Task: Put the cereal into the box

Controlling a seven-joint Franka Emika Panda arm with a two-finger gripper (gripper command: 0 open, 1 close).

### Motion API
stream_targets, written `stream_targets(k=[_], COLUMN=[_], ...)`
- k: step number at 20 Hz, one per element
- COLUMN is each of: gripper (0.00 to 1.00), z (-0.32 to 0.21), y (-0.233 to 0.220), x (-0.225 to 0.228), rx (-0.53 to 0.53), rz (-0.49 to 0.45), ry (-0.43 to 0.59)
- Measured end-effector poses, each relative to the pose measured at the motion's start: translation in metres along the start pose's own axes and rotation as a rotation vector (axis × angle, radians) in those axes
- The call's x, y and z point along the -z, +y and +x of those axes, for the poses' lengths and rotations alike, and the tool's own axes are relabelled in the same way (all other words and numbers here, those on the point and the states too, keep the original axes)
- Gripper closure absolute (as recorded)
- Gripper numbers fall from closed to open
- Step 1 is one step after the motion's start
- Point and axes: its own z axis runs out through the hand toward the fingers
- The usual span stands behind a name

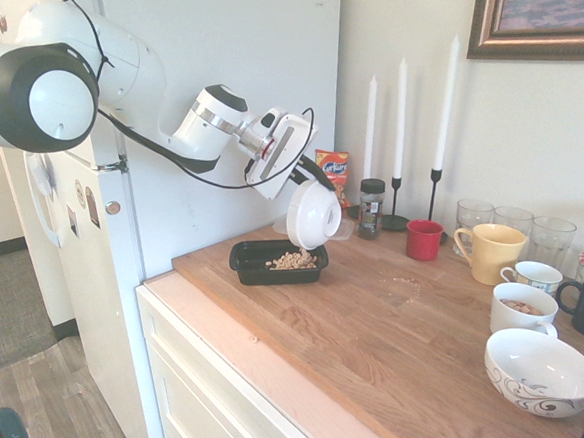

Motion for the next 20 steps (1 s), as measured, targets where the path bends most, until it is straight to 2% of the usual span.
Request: stream_targets(k=[20], gripper=[1.00], z=[-0.029], y=[-0.029], x=[0.005], rx=[0.091], rz=[-0.058], ry=[0.105])
